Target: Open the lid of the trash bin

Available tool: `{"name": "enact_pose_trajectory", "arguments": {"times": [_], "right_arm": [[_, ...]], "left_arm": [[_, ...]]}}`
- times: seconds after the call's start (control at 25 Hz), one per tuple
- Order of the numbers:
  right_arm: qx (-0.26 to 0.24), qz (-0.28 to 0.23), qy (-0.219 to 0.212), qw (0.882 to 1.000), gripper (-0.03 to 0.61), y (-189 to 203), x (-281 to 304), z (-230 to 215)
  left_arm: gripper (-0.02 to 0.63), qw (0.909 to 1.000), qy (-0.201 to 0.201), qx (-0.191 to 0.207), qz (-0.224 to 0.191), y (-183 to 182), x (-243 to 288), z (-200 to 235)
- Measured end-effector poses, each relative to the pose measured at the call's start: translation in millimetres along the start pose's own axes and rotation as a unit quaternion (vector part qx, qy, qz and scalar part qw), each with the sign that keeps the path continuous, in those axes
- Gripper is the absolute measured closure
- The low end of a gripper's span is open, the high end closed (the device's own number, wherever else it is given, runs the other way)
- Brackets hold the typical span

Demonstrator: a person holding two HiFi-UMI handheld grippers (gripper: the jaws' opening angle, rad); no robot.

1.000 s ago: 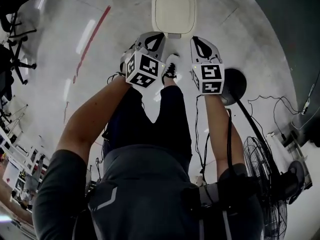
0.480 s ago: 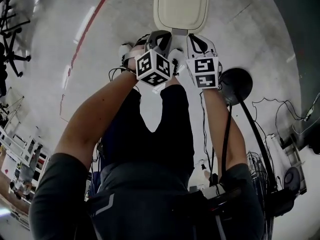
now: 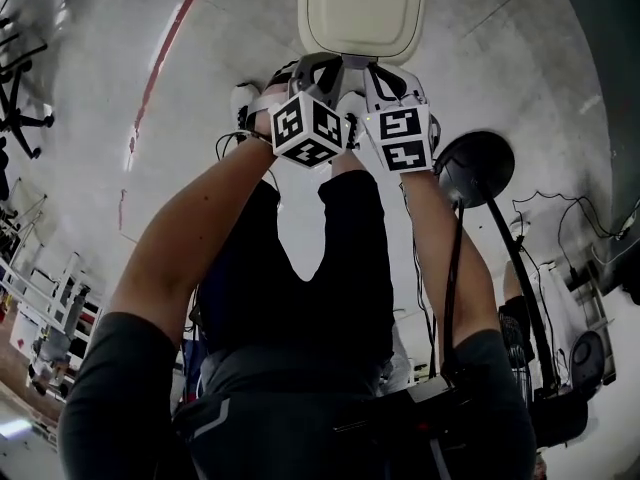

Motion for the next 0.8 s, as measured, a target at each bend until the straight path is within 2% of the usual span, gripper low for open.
{"name": "enact_pose_trajectory", "arguments": {"times": [0.16, 0.8], "right_arm": [[-0.005, 0.012, -0.002, 1.000, 0.551, 6.8, 10.6, -1.2], [0.002, 0.009, -0.011, 1.000, 0.552, 15.4, 18.5, -4.1]], "left_arm": [[0.606, 0.9998, 0.009, 0.016, 0.001, -0.4, 12.8, -6.3], [0.606, 0.9996, 0.020, 0.019, 0.002, 2.2, 28.9, -20.6]]}}
Point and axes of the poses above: the fingertips, and each gripper's own axes: x forward along the fingers, z to its left, y out of its underside, the point moved 4 cm from there along -x, backward along the fingers, and after that the axes turned 7 degrees about z, right-handed, at the moved point
